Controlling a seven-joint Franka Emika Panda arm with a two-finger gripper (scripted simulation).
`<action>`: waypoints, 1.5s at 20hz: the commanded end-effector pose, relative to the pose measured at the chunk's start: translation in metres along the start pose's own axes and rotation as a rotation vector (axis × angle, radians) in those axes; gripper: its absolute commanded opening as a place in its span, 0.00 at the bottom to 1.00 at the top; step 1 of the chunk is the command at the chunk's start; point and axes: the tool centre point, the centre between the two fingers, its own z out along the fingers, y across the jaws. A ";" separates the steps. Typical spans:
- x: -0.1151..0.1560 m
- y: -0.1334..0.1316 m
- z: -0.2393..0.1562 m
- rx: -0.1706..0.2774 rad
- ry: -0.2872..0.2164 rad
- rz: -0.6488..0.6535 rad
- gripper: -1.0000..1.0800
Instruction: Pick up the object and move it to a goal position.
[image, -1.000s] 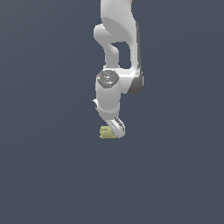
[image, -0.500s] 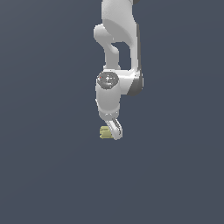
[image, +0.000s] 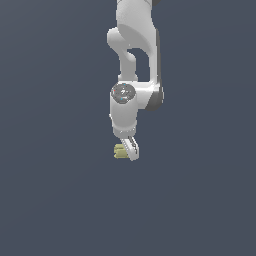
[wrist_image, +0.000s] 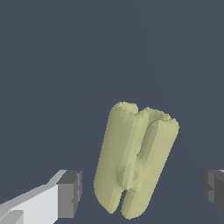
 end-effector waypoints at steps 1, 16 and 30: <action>0.000 0.001 0.008 -0.001 0.000 0.001 0.96; 0.000 0.001 0.045 -0.001 0.000 0.005 0.00; -0.011 -0.014 0.036 0.001 0.000 0.005 0.00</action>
